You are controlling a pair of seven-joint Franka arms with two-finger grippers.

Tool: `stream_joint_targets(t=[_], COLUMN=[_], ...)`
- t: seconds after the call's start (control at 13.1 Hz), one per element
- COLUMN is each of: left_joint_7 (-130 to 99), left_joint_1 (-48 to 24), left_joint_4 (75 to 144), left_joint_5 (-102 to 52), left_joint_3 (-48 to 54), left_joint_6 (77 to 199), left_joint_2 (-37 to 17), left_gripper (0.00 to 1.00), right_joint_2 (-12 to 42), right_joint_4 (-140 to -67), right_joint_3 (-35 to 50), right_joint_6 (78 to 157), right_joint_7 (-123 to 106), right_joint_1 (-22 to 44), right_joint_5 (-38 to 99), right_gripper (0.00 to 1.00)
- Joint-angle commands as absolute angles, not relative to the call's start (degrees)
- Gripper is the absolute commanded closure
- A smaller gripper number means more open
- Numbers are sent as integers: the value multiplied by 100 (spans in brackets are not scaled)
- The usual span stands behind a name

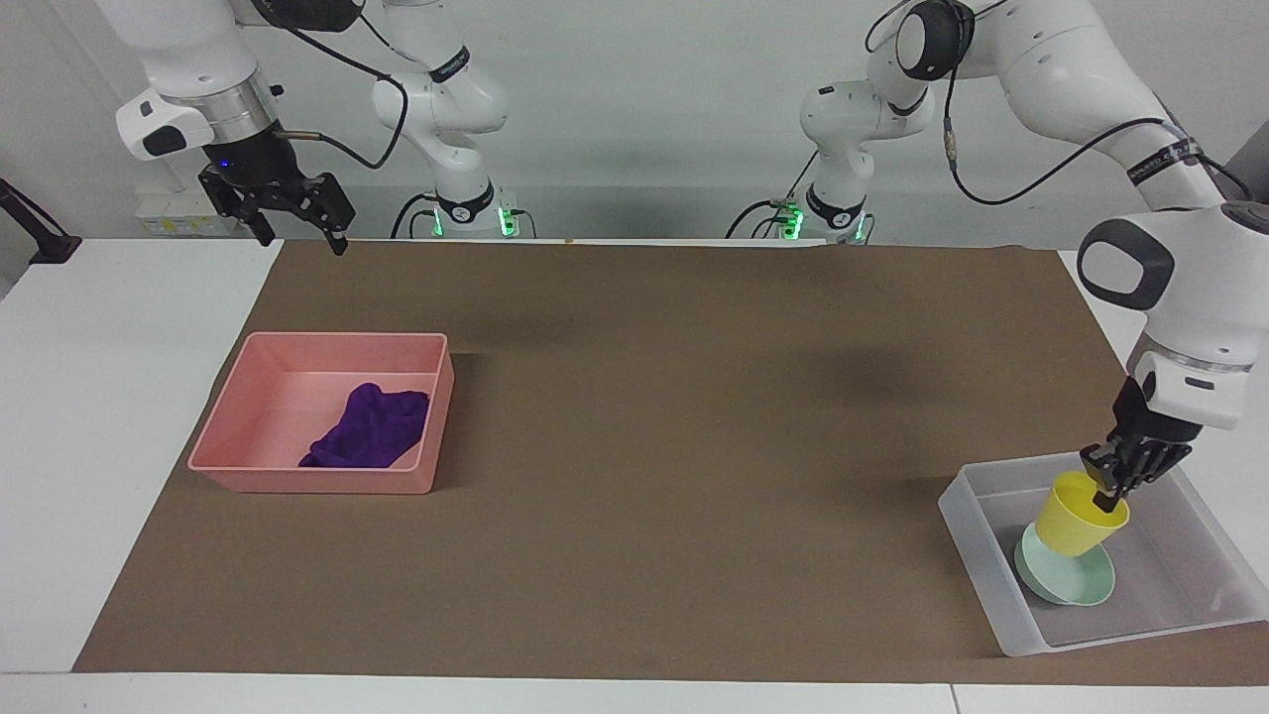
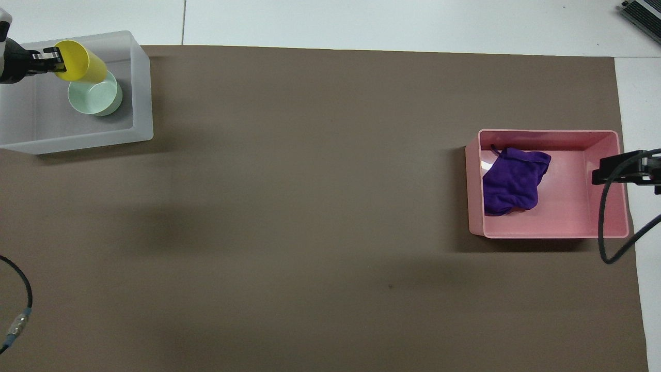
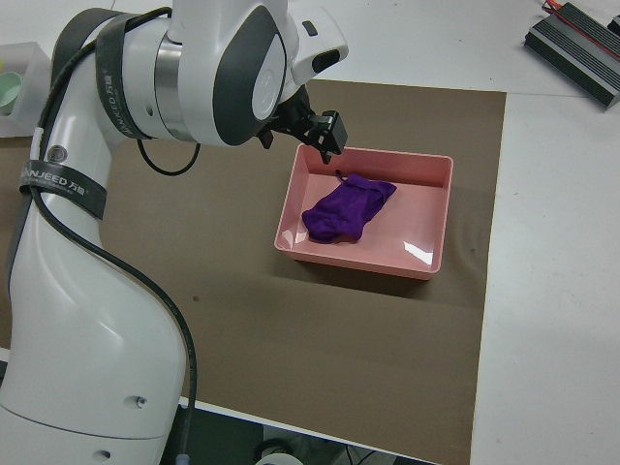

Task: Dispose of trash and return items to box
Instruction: 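Lower the yellow cup into the green bowl with the left gripper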

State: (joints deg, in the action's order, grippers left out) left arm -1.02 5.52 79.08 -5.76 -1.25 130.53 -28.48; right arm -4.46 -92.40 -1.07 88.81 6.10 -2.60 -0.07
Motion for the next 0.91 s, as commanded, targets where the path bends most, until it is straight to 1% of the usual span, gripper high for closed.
stream_joint_targets(t=[0.0, 0.3, 0.53, 0.84], left_joint_7=[-9, 88, 88, 97], left_joint_1=[825, 1010, 958, 941], left_joint_4=[7111, 7198, 7654, 8234], left_joint_5=[-545, -580, -817, -826], left_joint_3=[-18, -26, -18, -26], left_joint_6=[12955, 13139, 13578, 13588], left_joint_2=[-3567, -3744, -3683, -3507], left_gripper=[100, 100, 100, 100], right_joint_2=[-589, -589, -598, -598], right_joint_4=[-9387, -9413, -9422, -9422], right_joint_3=[-79, -79, -79, -79], right_joint_6=[8842, 8842, 8850, 8851], right_joint_7=[536, 536, 527, 527], right_joint_1=[-281, -281, -290, -290], right_joint_5=[-79, -79, -79, -79], right_gripper=[0, 0, 0, 0])
